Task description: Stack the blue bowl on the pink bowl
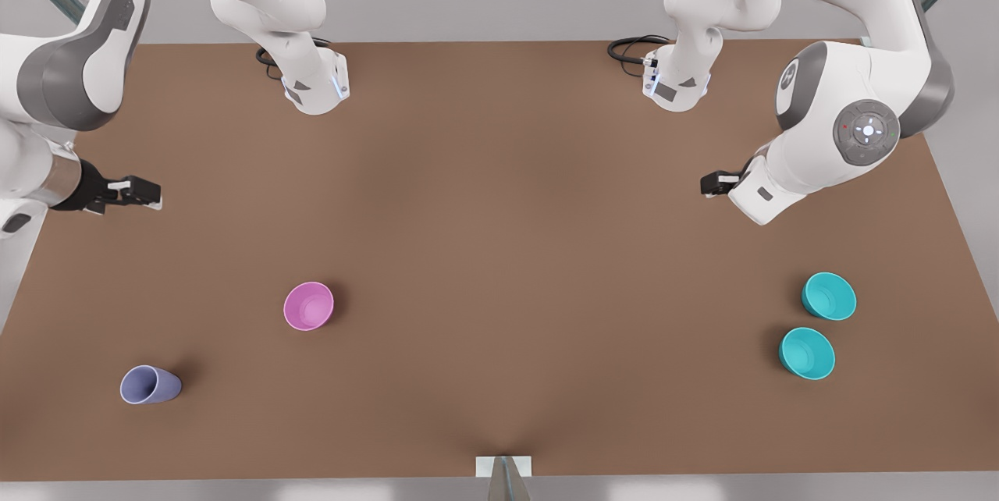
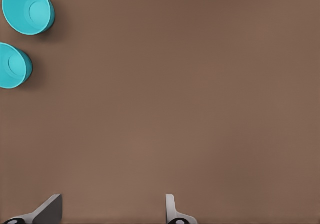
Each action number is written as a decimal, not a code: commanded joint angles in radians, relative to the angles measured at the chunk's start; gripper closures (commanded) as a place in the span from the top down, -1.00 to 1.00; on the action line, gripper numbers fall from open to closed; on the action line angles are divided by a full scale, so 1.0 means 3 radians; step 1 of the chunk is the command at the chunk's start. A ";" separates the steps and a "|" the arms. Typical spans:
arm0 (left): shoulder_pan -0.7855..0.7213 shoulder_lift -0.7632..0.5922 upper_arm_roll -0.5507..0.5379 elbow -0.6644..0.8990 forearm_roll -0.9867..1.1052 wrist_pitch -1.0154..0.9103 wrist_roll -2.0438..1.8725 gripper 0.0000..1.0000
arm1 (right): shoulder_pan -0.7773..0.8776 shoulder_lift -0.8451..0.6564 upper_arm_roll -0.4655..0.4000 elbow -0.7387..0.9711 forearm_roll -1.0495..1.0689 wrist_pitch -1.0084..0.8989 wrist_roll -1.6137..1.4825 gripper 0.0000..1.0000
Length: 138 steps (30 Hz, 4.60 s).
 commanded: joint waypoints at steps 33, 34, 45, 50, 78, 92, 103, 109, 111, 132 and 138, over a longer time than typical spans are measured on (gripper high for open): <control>-0.0014 0.0002 -0.0002 0.0017 0.0012 -0.0222 -0.0094 1.00 | 0.0232 0.1488 0.0061 -0.1217 0.0636 0.2747 0.0981 1.00; -0.0014 0.0007 -0.0002 0.0017 0.0012 -0.0279 -0.0099 1.00 | 0.0232 0.1488 0.0061 -0.1243 0.0636 0.2757 0.0981 1.00; -0.0014 0.0027 -0.0007 0.0017 0.0012 -0.0279 -0.0104 1.00 | 0.0242 0.1519 0.0097 -0.1442 0.0687 0.3013 0.0986 -0.16; -0.0019 0.0053 -0.0007 0.0017 0.0007 -0.0284 -0.0099 1.00 | 0.0242 0.1514 0.0123 -0.1360 0.0692 0.2951 0.1032 -0.57; 0.0942 0.1832 0.0376 0.0876 -0.0387 0.1449 0.2115 1.00 | 0.1301 0.1913 0.0797 -0.0082 0.1086 0.3494 0.1916 1.00; 0.1710 0.2732 0.0269 0.1428 -0.1144 0.2503 0.3071 1.00 | -0.0765 -0.0117 0.0797 -0.0148 -0.0003 -0.0142 0.0163 1.00; 0.1710 0.2983 0.0213 0.1285 -0.1184 0.2631 0.2754 0.99 | -0.0372 -0.0255 0.0388 -0.0440 -0.0075 0.0221 0.0168 1.00; 0.1715 0.2952 0.0213 0.1270 -0.1169 0.2268 0.2611 -0.31 | -0.0382 -0.0240 0.0388 -0.0435 -0.0059 0.0226 0.0178 1.00; 0.1715 0.2931 0.0213 0.1264 -0.1174 0.2263 0.2606 -0.52 | -0.0377 -0.0235 0.0388 -0.0419 -0.0039 0.0236 0.0178 1.00; -0.0377 0.2374 -0.0324 0.1249 -0.1261 0.1695 -0.2538 -0.57 | -0.0397 -0.0220 0.0388 -0.0424 0.0007 0.0231 0.0173 1.00; -0.0438 0.2517 -0.0472 0.1239 -0.1328 0.2431 -0.2599 -0.57 | -0.0397 -0.0220 0.0388 -0.0424 0.0007 0.0236 0.0168 1.00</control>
